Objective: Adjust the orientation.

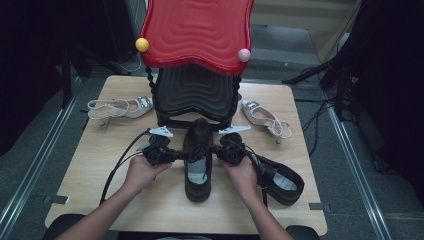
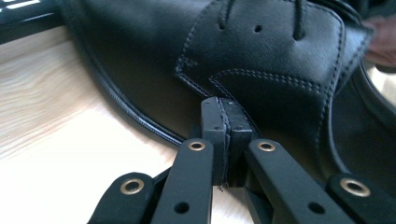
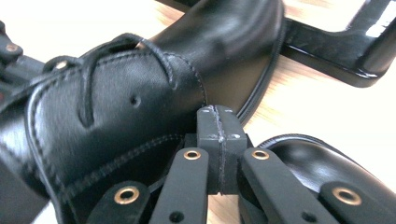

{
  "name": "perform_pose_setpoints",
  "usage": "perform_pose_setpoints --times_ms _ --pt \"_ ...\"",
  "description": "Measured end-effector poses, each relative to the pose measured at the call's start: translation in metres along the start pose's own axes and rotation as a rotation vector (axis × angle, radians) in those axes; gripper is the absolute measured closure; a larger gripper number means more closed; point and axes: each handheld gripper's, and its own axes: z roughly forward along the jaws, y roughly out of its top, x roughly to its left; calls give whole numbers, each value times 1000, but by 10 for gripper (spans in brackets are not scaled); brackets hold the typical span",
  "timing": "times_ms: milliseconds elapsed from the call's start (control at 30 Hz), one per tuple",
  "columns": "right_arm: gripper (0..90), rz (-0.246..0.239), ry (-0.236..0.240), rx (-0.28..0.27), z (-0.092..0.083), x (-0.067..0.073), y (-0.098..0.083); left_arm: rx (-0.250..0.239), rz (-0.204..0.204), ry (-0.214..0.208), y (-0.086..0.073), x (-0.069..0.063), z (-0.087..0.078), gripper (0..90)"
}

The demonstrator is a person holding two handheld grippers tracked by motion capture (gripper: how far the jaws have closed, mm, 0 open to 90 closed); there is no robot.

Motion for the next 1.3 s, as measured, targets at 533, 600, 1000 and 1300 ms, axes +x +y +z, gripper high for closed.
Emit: perform_pose_setpoints --times_ms 533,600,1000,1300 --pt "785 22 16 -13 -28 -8 -5 58 57 -32 13 4 -14 687" --pt "772 27 26 -20 -32 -8 -5 60 81 -43 17 3 -20 688" --pt "673 24 134 -69 -85 17 -5 12 118 -82 47 15 -65 882" --pt "654 -47 171 -25 -89 47 -11 3 152 -40 72 14 -78 900"
